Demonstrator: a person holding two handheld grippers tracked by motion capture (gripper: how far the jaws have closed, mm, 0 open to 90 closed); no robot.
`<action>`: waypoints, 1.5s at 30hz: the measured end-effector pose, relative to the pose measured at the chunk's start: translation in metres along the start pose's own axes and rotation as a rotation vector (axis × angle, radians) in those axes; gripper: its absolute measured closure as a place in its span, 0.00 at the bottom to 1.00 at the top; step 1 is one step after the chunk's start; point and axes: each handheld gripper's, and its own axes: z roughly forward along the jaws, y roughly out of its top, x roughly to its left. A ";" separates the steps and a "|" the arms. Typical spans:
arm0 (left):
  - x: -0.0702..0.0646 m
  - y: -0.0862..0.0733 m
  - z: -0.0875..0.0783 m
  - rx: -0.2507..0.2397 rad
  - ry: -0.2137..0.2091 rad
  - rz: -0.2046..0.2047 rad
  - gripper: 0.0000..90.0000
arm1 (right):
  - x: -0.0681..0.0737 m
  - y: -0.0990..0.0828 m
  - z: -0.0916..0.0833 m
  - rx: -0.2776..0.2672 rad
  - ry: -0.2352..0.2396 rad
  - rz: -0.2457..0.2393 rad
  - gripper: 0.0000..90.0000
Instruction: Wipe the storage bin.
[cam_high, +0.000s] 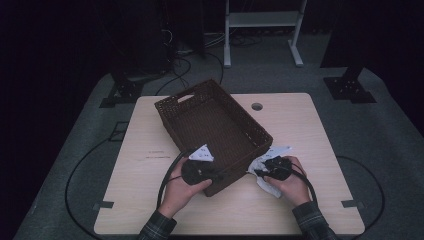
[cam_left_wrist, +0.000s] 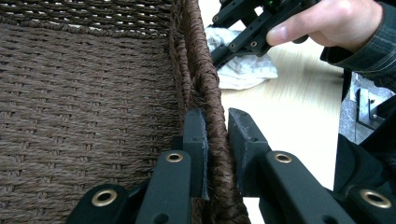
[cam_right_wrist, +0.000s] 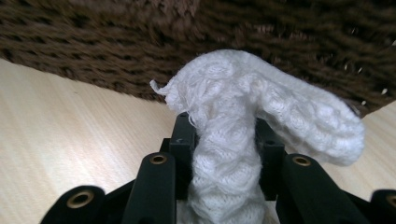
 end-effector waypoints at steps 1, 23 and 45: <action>0.000 0.000 0.000 0.000 0.000 0.000 0.86 | 0.001 0.001 -0.002 -0.005 0.001 0.001 0.75; 0.000 0.000 0.000 0.002 -0.001 -0.001 0.86 | 0.010 0.017 -0.046 -0.148 0.006 -0.025 0.74; 0.000 0.000 0.000 0.004 0.000 -0.002 0.86 | 0.018 0.023 -0.053 -0.193 0.019 -0.041 0.75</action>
